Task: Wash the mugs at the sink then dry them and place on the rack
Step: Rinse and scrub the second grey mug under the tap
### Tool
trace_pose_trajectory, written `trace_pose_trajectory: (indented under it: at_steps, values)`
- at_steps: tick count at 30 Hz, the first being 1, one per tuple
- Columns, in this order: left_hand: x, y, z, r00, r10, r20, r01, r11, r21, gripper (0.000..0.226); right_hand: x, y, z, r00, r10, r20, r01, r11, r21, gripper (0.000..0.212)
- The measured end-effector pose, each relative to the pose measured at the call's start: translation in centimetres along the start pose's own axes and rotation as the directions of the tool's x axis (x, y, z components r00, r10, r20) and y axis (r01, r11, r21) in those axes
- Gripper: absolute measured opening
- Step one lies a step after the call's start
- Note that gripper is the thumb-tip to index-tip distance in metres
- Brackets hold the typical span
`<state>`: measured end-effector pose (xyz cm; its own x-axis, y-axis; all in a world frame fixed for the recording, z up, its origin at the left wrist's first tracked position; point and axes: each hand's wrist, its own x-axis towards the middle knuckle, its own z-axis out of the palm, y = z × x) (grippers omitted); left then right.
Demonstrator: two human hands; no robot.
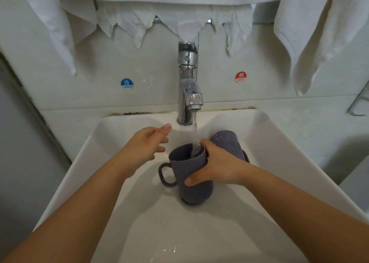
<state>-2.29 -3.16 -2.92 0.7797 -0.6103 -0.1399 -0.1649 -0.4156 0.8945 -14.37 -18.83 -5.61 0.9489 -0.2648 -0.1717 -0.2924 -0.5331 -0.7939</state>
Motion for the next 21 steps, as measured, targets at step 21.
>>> trace_pose_trajectory:
  at_steps: [21]
  values:
    - [0.33, -0.63, 0.26, 0.977, -0.031, 0.209, 0.024, 0.999, 0.035, 0.04, 0.09, -0.17, -0.78, 0.995, 0.097, 0.009, -0.097, 0.976, 0.196, 0.08]
